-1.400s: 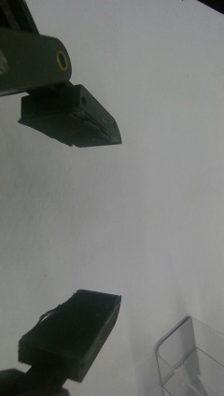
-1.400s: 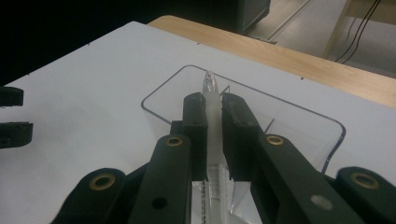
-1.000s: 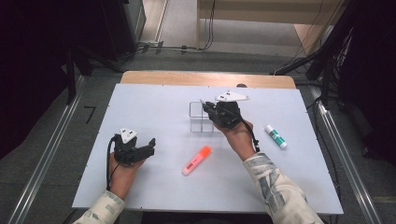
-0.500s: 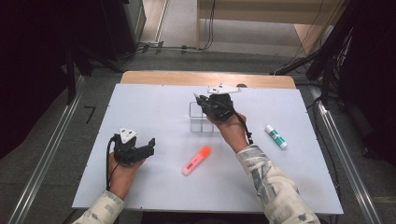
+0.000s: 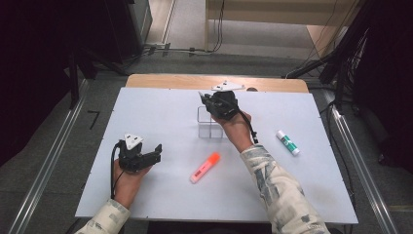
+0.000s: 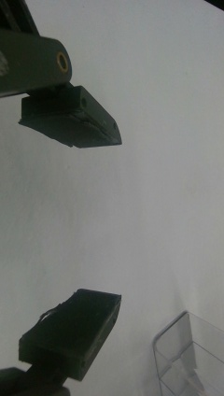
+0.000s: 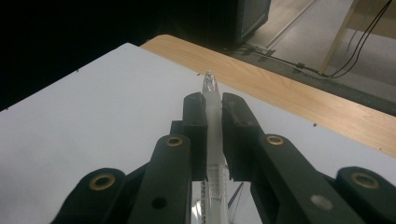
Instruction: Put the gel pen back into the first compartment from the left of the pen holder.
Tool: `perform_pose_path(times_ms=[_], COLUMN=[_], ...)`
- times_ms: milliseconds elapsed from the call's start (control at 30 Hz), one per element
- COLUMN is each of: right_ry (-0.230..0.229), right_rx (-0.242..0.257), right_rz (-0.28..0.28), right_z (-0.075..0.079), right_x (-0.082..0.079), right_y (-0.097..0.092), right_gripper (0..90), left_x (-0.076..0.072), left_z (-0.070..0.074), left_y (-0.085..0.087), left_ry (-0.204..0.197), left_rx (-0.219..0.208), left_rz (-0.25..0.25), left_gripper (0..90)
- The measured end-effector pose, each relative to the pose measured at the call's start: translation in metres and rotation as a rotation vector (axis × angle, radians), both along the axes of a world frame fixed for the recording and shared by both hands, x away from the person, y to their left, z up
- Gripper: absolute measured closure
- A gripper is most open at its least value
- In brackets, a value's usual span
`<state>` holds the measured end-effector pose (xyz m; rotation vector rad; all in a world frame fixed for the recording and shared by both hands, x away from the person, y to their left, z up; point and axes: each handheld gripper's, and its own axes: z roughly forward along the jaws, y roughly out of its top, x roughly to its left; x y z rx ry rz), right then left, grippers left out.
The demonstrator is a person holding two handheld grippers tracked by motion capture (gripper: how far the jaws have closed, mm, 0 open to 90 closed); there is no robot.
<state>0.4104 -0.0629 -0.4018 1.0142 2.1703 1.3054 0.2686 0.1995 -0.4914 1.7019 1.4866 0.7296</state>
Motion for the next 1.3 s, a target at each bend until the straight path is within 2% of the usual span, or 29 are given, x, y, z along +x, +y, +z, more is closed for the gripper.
perform_pose_path(times_ms=[267,700,1300], right_ry=[0.002,0.006,0.008], right_rx=[-0.006,-0.019,-0.002], right_rz=[-0.006,-0.003,-0.004], right_z=[0.002,0.003,0.001], right_x=[0.010,0.022,0.034], right_y=[0.005,0.024,0.044], right_gripper=[78.8,78.8,78.4], left_x=[0.000,0.000,0.000], left_z=[0.000,0.000,0.000], left_y=[0.000,0.000,0.001], left_ry=[0.000,-0.001,-0.001], left_rx=[-0.002,-0.005,-0.005], left_rz=[-0.003,-0.004,-0.008], left_gripper=[20.4,20.4,20.4])
